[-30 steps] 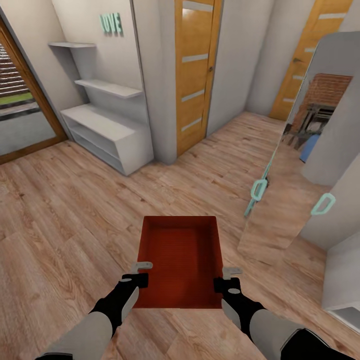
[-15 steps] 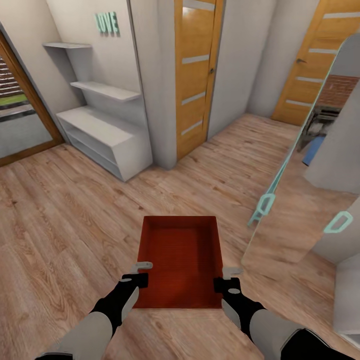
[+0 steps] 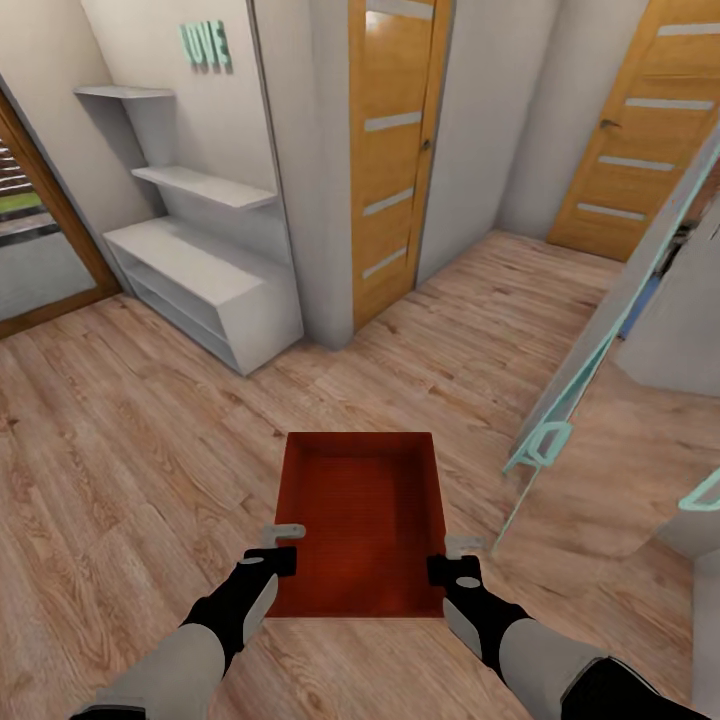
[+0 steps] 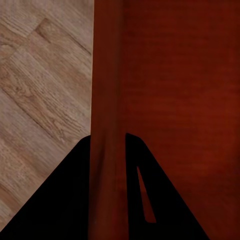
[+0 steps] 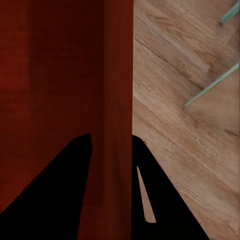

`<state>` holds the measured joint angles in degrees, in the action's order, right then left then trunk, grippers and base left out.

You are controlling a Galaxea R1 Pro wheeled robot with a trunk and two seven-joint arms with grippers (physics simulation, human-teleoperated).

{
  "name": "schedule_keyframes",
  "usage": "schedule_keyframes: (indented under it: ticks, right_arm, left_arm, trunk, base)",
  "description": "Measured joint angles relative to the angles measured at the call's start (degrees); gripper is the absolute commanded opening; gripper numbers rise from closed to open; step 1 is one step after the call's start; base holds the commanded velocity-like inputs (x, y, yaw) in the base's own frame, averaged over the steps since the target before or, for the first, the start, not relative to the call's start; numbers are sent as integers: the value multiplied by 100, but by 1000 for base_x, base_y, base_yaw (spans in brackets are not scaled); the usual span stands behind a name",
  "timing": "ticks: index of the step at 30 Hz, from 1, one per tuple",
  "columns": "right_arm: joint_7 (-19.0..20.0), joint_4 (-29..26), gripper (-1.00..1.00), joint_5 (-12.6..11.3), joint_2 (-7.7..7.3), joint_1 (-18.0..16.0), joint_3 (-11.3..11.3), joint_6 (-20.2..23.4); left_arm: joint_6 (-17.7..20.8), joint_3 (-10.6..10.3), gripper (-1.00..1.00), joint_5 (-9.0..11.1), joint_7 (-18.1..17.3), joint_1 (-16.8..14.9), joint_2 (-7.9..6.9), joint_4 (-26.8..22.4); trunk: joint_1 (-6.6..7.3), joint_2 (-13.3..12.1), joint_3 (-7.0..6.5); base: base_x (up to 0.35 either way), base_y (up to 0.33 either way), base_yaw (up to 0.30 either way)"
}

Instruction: Move the two storage containers from the living room to the garage. In the garage, place one container on the floor and stack the other container on top of it (either order is fine).

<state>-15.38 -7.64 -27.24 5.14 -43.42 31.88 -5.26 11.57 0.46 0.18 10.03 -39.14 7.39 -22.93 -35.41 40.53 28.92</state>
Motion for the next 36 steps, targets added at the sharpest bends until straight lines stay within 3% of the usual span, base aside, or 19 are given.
schedule_keyframes:
  ticks: [36]
  right_arm:
    - [0,0,-100,2,0,0,-2,0]
  left_arm:
    - [0,3,-100,-5,-1,0,1,-1]
  trunk:
    - [0,0,0]
  base:
    - [322,0,0]
